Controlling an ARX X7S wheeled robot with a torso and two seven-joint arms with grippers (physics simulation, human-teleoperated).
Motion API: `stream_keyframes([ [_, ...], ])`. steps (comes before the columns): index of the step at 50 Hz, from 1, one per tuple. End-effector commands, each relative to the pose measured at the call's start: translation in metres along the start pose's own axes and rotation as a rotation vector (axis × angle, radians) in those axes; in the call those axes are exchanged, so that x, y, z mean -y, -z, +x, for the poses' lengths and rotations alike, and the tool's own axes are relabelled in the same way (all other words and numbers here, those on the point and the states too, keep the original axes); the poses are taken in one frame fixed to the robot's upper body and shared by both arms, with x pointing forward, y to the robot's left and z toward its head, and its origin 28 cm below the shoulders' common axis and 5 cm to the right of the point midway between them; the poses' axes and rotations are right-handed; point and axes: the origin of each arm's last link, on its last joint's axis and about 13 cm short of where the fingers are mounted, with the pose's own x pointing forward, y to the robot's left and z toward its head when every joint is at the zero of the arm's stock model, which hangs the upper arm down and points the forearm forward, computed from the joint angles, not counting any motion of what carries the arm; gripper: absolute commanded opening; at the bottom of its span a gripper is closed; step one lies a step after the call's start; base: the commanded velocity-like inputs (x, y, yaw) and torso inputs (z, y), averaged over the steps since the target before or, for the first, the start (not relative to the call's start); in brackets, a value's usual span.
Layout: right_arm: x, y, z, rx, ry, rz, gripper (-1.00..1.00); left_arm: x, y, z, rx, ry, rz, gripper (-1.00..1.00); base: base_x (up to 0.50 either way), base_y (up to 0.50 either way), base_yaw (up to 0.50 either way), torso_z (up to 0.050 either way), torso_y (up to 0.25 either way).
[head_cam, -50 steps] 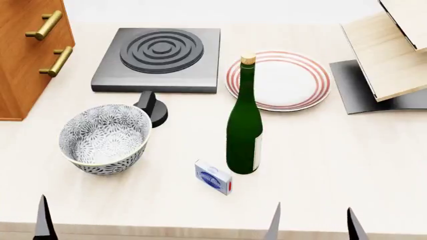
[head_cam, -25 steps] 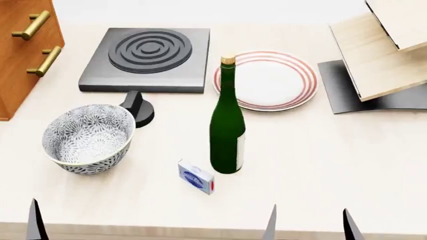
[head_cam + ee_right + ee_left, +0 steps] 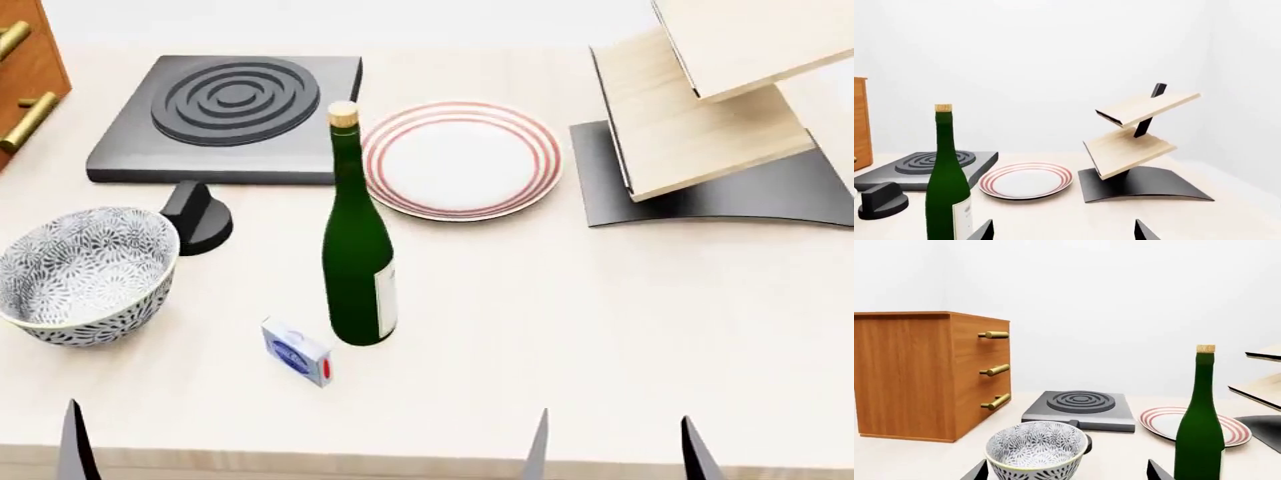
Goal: Pick up the akita bowl and put it on the plate.
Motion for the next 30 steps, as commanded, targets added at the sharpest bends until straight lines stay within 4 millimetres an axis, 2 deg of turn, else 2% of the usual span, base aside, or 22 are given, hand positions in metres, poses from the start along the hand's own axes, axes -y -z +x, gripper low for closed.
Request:
stream_keyframes([
  [1, -0.0022, 0.0012, -0.0003, 0.005, 0.006, -0.012, 1.0, -0.0003, 0.0003, -0.0004, 0.001, 0.0, 0.0, 1.0, 0.0, 0.0, 0.0, 0.0, 0.0],
  [30, -0.0072, 0.0033, -0.0018, 0.014, -0.025, -0.044, 1.0, 0.0007, 0.0005, -0.0017, 0.019, 0.007, -0.009, 1.0, 0.09, 0.0, 0.0, 0.0, 0.0],
])
